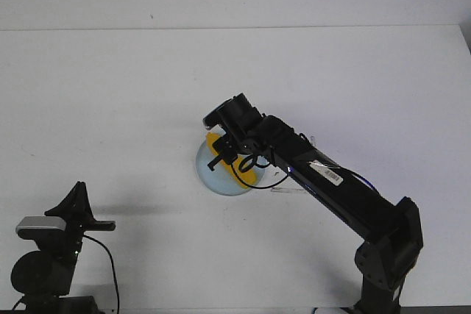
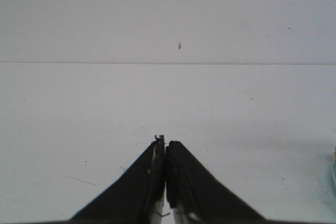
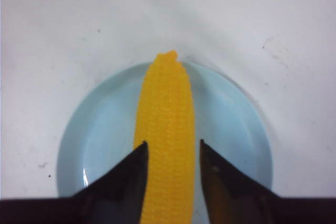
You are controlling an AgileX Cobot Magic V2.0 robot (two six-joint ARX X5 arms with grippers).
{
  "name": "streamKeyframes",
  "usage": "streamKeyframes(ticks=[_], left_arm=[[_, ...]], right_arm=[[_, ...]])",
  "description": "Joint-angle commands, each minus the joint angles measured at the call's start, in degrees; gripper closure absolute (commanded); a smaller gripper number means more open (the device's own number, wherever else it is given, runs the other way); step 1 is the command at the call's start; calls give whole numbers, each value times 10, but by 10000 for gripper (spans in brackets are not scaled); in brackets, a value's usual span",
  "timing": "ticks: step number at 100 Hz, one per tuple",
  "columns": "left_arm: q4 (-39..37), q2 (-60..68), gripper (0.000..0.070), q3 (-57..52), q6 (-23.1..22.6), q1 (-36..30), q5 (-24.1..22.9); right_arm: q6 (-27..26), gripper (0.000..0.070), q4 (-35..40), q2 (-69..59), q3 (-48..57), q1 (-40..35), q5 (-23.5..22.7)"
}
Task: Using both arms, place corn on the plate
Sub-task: 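Lower the corn onto the plate and open the right gripper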
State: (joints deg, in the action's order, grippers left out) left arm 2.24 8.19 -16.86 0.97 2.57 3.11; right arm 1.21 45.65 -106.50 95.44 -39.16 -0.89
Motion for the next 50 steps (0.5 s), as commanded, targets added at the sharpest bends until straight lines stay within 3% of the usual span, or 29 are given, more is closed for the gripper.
streamKeyframes(ticks=[1,26,50], left_arm=[[-8,-1,698,-2,-3,1,-2],[-8,-1,699,-2,-3,1,-2],[-8,-1,698,-2,-3,1,-2]], right_arm=[[15,658,-11,17,-9,-1,-14],[43,662,-93,117,-127,22,-62],[37,684,-233,251,-303,83,-85]])
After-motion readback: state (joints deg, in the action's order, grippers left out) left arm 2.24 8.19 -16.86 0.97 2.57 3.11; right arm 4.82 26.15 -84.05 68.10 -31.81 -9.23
